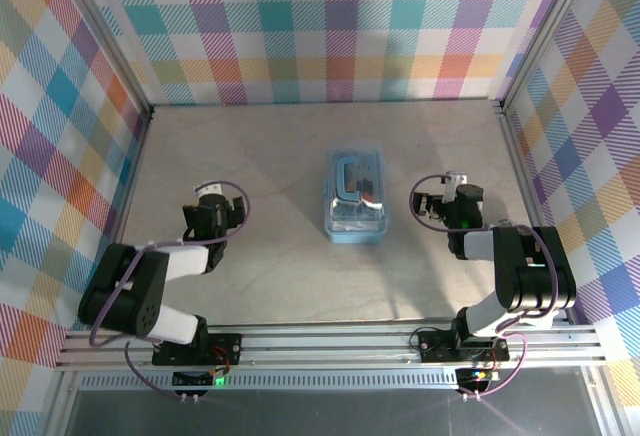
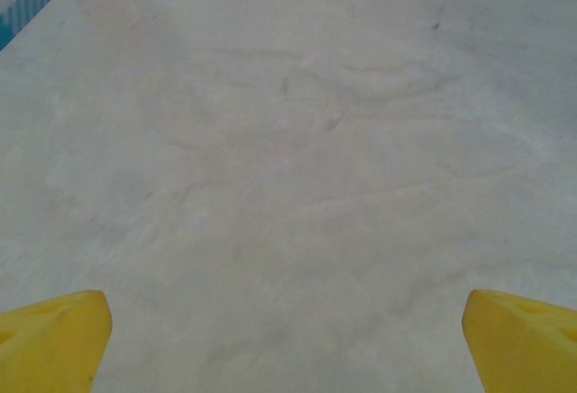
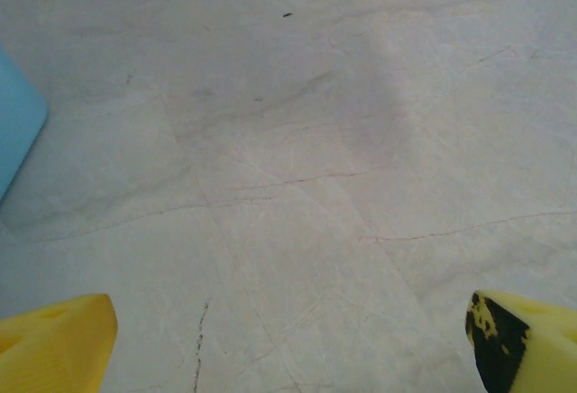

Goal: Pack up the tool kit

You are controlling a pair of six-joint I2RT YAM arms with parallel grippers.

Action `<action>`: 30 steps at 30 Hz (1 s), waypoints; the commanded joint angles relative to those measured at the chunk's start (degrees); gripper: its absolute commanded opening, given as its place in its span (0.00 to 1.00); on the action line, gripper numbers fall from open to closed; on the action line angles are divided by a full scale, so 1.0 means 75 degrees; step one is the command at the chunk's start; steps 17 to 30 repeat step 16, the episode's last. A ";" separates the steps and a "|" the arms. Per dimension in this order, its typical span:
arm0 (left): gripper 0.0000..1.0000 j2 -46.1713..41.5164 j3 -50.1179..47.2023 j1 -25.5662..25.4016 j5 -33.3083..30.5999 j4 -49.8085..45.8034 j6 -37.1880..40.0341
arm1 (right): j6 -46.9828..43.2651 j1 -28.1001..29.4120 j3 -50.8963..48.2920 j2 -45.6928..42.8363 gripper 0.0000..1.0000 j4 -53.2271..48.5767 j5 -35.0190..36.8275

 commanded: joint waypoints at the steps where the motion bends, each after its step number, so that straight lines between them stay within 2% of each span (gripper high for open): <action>1: 1.00 0.0943 -0.0127 0.0541 0.0654 0.2408 0.0292 | 0.0027 0.0020 -0.0017 -0.0040 0.99 0.0886 0.0000; 2: 1.00 0.0481 -0.0063 0.0533 0.0774 0.1487 0.0196 | 0.0023 0.0019 -0.0017 -0.0050 0.99 0.0872 0.0002; 3: 1.00 0.0773 -0.0310 0.0539 0.0690 0.2490 0.0234 | 0.0017 0.0026 -0.0009 -0.0050 0.99 0.0866 -0.0036; 4: 0.99 0.0980 -0.0376 0.0554 0.0668 0.2958 0.0318 | 0.0014 0.0029 -0.0002 -0.0060 0.99 0.0844 -0.0042; 6: 0.99 0.0732 0.0115 0.0570 0.0778 0.1549 0.0210 | 0.0011 0.0021 -0.0002 -0.0060 0.99 0.0831 -0.0050; 7: 0.99 0.0828 -0.0003 0.0573 0.0787 0.1957 0.0249 | 0.0011 0.0022 -0.0002 -0.0048 0.99 0.0844 -0.0041; 30: 1.00 0.0802 0.0014 0.0579 0.0722 0.1873 0.0220 | -0.0064 0.0063 -0.0118 -0.0089 0.99 0.1037 -0.0046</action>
